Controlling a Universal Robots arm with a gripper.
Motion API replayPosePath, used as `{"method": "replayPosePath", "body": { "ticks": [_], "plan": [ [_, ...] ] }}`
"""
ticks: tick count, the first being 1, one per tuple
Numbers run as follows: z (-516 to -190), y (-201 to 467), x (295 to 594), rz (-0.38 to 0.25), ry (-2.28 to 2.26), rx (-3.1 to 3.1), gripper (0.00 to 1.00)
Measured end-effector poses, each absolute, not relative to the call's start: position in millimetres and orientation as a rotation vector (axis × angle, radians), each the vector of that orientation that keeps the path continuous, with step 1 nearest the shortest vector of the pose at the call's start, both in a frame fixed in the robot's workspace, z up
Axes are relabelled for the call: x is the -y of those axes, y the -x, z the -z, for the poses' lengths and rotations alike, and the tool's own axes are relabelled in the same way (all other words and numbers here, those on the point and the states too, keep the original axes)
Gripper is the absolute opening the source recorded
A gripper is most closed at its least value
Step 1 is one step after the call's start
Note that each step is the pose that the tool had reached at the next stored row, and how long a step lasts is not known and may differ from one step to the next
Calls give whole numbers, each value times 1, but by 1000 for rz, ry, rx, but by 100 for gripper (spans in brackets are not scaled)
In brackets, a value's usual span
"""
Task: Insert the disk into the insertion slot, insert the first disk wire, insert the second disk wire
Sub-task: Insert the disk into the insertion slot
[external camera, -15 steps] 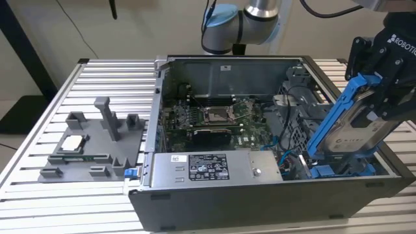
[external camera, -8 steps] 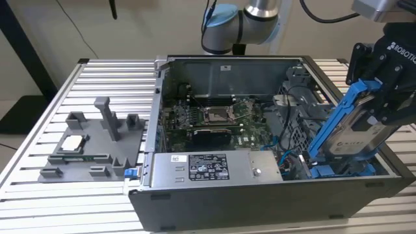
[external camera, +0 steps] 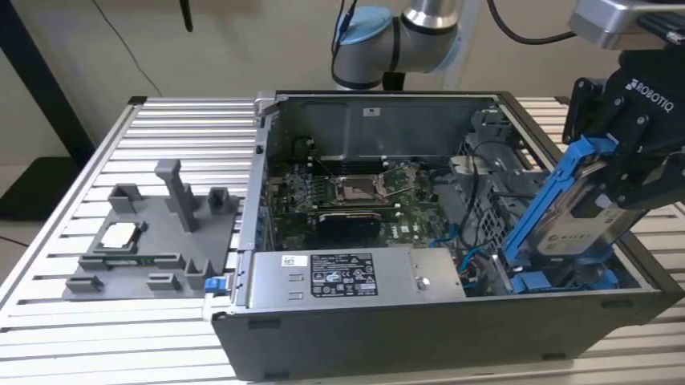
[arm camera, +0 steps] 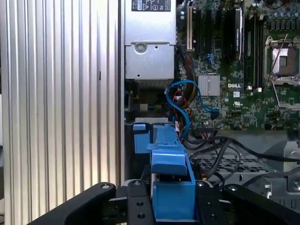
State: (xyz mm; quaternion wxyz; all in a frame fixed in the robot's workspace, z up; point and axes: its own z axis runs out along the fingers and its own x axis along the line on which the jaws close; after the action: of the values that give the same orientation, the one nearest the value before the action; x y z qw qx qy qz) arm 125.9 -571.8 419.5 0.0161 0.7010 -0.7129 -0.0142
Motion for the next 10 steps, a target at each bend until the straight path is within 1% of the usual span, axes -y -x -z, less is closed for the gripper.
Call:
{"method": "replayPosePath", "body": {
  "ticks": [10],
  "plan": [
    [-409,-126,571,44,-2180,2217,33]
  ]
}}
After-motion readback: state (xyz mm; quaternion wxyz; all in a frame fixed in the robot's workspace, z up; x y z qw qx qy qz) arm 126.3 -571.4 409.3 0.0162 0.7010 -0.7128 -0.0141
